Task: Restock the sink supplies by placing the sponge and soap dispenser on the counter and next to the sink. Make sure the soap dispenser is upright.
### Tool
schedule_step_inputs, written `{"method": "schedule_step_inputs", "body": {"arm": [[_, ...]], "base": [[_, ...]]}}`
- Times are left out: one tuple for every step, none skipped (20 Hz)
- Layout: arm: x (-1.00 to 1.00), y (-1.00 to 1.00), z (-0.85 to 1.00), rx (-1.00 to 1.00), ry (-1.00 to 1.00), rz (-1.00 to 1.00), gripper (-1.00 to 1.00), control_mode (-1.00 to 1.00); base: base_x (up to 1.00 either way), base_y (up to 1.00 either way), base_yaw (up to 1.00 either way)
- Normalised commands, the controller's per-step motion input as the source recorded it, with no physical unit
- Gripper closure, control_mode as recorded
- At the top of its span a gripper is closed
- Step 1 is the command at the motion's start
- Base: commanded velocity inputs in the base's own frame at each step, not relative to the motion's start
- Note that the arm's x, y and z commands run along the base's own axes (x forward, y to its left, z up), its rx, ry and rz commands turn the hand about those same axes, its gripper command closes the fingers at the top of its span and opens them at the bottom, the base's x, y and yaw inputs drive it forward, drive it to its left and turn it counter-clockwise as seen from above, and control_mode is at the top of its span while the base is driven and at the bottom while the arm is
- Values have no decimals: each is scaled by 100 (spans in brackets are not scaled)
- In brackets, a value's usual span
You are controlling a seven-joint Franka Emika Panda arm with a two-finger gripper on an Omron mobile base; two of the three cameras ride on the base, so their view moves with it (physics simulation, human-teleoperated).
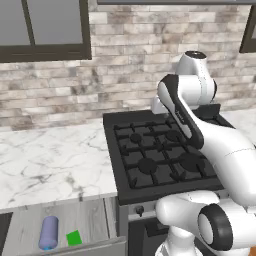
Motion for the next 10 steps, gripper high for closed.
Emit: {"method": "schedule_step_inputs", "body": {"arm": [[0,0,0,0,0,0,-100,100],[0,0,0,0,0,0,-100,100],[0,0,0,0,0,0,-100,100],[0,0,0,0,0,0,-100,100],[0,0,0,0,0,0,-100,100],[0,0,0,0,0,0,-100,100],[0,0,0,0,0,0,-100,100],[0,0,0,0,0,0,-100,100],[0,0,0,0,0,0,-100,100],[0,0,0,0,0,0,-100,100]], "base": [[0,0,0],[-44,4,0],[-31,0,0],[-34,0,0],[-51,0,0],[-51,0,0],[-91,0,0],[-100,0,-1],[-100,0,-3],[-100,16,-2]]}}
